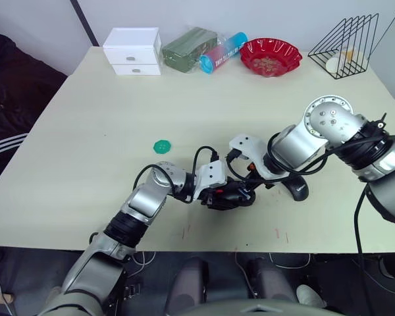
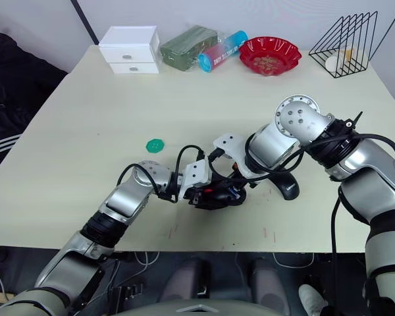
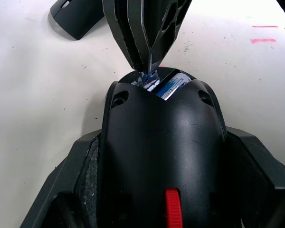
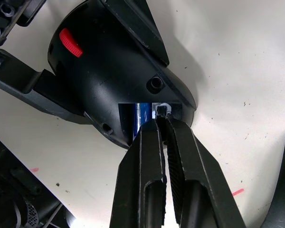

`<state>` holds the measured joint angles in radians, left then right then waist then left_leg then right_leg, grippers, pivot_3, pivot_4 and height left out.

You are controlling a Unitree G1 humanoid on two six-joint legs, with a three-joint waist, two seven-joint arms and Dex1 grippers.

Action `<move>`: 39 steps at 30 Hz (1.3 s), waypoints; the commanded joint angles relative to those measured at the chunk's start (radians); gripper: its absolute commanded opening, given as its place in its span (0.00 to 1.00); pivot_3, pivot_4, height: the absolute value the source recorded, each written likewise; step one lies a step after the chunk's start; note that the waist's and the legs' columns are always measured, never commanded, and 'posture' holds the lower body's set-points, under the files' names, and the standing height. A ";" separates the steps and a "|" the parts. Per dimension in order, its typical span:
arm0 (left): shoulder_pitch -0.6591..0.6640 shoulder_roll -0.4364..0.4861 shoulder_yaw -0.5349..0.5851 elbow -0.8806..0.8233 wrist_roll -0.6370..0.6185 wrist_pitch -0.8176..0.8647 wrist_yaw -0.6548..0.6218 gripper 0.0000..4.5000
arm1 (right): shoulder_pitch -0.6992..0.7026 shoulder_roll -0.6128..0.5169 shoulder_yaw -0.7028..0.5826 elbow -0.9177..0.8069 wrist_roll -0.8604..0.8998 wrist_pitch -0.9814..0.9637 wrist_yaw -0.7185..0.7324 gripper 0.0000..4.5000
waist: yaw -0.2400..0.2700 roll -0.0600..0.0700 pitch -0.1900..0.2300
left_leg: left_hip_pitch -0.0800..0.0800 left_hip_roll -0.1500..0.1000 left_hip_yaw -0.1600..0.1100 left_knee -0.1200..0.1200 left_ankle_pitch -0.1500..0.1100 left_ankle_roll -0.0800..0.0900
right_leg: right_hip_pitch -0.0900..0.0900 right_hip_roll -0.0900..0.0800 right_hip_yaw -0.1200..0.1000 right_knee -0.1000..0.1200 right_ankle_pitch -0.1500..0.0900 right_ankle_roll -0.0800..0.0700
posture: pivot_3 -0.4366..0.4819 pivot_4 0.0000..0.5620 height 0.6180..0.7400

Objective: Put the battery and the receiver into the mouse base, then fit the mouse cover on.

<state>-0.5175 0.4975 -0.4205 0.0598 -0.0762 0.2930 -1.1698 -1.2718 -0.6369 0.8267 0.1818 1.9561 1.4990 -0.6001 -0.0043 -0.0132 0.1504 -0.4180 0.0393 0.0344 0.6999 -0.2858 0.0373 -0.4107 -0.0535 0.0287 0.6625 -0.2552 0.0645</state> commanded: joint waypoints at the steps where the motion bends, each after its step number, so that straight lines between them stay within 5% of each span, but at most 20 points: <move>1: 0.018 -0.007 -0.029 0.031 0.044 0.020 0.033 0.65 | 0.002 0.005 -0.014 -0.005 0.015 -0.011 -0.012 0.00 | 0.000 0.000 0.000 | 0.000 0.000 0.000 0.000 0.000 0.000 | 0.000 0.000 0.000 0.000 0.000 0.000 | 0.48 0.27 1.00; 36: 0.011 -0.014 -0.020 0.026 0.046 0.037 0.034 0.65 | 0.077 0.006 -0.070 -0.069 -0.082 0.017 0.004 0.00 | 0.000 0.000 0.000 | -0.002 0.000 -0.002 0.000 0.000 0.000 | 0.000 -0.001 -0.002 -0.001 0.000 0.000 | 0.48 0.27 1.00; 39: 0.011 -0.015 -0.020 0.024 0.046 0.039 0.033 0.65 | 0.080 0.011 -0.080 -0.073 -0.098 0.025 0.014 0.12 | 0.001 0.000 0.000 | -0.002 0.000 -0.002 0.000 0.000 0.000 | 0.000 -0.001 -0.002 -0.001 0.000 0.000 | 0.48 0.27 1.00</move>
<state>-0.5179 0.4889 -0.4133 0.0538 -0.0694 0.3101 -1.1695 -1.1975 -0.6250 0.7665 0.1258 1.8697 1.5111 -0.5931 -0.0038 -0.0130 0.1505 -0.4198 0.0389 0.0320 0.6999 -0.2858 0.0374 -0.4108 -0.0548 0.0262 0.6612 -0.2553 0.0644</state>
